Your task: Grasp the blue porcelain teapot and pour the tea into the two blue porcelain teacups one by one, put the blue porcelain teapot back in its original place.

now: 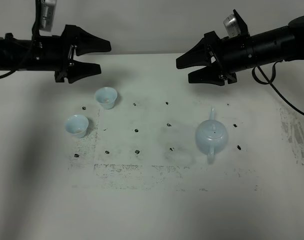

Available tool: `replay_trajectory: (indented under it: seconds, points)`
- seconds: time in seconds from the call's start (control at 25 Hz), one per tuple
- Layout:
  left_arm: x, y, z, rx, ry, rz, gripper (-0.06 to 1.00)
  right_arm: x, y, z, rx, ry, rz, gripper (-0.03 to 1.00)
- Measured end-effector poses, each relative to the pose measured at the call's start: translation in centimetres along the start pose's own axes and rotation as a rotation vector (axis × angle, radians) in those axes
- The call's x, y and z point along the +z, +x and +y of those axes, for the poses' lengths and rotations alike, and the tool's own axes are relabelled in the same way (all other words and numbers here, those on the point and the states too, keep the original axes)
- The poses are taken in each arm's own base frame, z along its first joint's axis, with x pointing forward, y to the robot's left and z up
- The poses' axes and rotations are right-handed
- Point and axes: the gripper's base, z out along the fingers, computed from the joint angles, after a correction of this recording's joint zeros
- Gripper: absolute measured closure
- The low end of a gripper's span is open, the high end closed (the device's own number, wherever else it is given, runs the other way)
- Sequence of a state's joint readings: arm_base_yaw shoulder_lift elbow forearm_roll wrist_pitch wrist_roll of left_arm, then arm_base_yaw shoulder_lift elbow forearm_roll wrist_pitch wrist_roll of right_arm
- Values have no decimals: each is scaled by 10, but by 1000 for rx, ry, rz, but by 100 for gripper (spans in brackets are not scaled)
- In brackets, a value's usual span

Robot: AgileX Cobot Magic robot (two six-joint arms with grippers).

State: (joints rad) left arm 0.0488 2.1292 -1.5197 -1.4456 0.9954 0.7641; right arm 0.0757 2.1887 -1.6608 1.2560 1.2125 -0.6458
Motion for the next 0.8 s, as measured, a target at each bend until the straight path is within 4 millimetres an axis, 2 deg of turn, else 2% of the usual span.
replay_trajectory:
  seconds: [0.2, 0.32, 0.6, 0.8]
  points:
    - [-38, -14, -27, 137, -168, -19, 22, 0, 0, 0, -6, 0, 0, 37]
    - [-55, -18, -33, 205, -362, 26, 22, 0, 0, 0, -8, 0, 0, 37]
    - [-92, -32, -30, 174, -854, 52, 22, 0, 0, 0, -8, 0, 0, 37]
    - [-110, -29, -26, 125, -1061, 106, 22, 0, 0, 0, -20, 0, 0, 37]
